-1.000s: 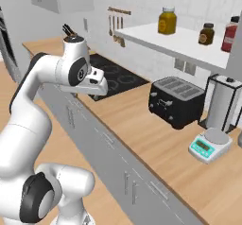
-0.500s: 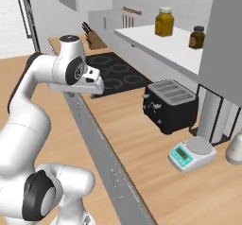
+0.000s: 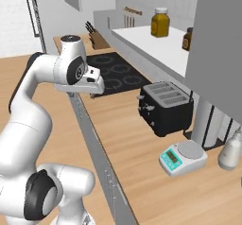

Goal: Take a straw from the drawer in front and place it inside the glass cup on the dining counter.

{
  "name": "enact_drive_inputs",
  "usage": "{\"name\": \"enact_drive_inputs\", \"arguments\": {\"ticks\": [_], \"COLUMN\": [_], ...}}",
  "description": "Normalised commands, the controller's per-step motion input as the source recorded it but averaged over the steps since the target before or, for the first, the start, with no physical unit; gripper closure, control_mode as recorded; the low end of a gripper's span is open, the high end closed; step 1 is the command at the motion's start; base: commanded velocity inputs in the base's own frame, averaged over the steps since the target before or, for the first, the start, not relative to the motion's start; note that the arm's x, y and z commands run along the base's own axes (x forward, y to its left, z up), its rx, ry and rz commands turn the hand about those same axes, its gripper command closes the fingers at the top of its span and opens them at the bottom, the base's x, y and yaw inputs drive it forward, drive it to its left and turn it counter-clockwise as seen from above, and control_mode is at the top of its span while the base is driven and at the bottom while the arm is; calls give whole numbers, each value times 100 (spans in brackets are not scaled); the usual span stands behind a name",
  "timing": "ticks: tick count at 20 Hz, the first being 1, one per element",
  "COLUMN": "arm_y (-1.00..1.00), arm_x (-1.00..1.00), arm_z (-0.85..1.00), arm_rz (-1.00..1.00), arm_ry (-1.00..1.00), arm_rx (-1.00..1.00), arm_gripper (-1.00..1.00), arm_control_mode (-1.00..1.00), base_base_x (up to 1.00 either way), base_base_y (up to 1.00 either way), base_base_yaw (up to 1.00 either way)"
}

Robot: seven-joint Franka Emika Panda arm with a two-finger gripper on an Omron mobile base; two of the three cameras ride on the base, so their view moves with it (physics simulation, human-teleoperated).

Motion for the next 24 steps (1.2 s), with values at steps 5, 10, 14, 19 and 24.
{"name": "enact_drive_inputs", "arguments": {"ticks": [5,10,14,19,24], "arm_y": [59,100,99,79,47], "arm_x": [0,0,4,25,33], "arm_z": [0,-12,-47,-82,-90], "arm_rz": [5,0,0,-2,-6], "arm_ry": [-5,-10,-9,-11,-15], "arm_rx": [-14,-36,-42,-45,-42], "arm_gripper": [-100,-100,-100,-100,-100], "arm_control_mode": [-100,-100,-100,-100,-100], "base_base_x": [0,0,0,0,0], "base_base_y": [0,0,0,0,0], "base_base_yaw": [0,0,0,0,0]}}
